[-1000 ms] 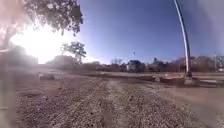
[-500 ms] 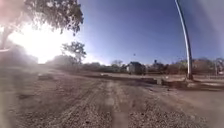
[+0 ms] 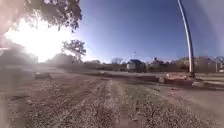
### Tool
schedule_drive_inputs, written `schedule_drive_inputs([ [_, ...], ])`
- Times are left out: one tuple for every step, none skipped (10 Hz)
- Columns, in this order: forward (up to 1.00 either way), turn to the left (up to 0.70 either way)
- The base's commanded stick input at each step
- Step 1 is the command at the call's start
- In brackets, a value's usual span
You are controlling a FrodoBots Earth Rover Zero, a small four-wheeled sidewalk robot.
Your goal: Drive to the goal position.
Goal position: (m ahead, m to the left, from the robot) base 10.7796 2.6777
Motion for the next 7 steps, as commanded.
schedule_drive_inputs([
  [0.50, 0.00],
  [0.50, 0.00],
  [0.50, 0.00],
  [0.50, 0.00],
  [0.50, 0.00],
  [0.50, 0.00],
  [0.50, 0.00],
])
